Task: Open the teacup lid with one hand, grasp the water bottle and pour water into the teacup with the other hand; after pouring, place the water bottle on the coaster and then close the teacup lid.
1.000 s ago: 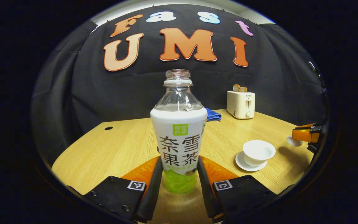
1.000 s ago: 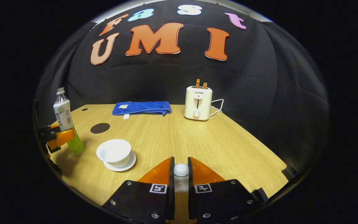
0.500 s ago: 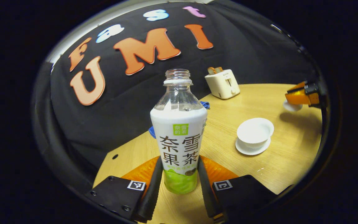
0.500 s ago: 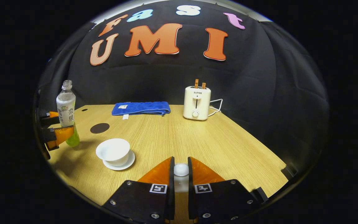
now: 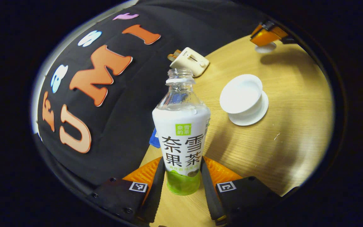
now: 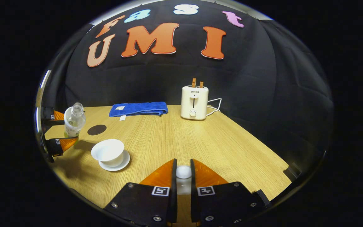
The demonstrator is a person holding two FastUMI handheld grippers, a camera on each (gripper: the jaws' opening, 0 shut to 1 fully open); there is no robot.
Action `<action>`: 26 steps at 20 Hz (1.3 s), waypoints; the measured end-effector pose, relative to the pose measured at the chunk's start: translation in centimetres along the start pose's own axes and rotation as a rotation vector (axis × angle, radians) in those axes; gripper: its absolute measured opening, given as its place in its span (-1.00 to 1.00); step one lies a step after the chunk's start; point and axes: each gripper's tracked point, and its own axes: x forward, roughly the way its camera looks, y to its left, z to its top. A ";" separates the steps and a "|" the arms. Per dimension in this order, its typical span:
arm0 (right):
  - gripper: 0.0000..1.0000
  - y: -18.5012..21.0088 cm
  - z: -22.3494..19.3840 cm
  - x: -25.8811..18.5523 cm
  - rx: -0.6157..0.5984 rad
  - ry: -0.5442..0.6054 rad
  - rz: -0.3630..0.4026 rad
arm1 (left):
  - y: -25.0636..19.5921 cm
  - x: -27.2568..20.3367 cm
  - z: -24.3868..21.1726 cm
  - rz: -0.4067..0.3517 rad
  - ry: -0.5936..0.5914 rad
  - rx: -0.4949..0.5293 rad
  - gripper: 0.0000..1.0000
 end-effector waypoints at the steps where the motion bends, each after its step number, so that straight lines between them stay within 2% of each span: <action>1: -0.65 0.0 -0.1 0.1 0.003 0.004 -0.001 | -0.2 -0.1 0.1 -0.010 0.005 0.053 0.31; 2: -0.65 -0.1 -0.3 0.1 0.005 0.006 0.000 | -0.3 -0.1 0.1 -0.016 0.008 0.099 0.25; 3: -0.65 -0.1 -0.4 0.2 0.006 0.009 0.000 | -0.2 0.1 0.1 -0.019 0.014 0.141 0.34; 7: -0.65 -0.1 -0.8 0.4 0.008 0.021 0.002 | 0.3 0.4 0.2 -0.022 0.032 0.290 0.25; 8: -0.65 -0.1 -0.9 0.4 0.010 0.022 0.004 | 0.6 0.3 0.4 -0.018 0.032 0.322 0.30; 26: -0.65 -0.3 -1.5 0.4 0.011 0.042 0.015 | 2.5 0.5 0.7 -0.026 0.097 0.715 0.27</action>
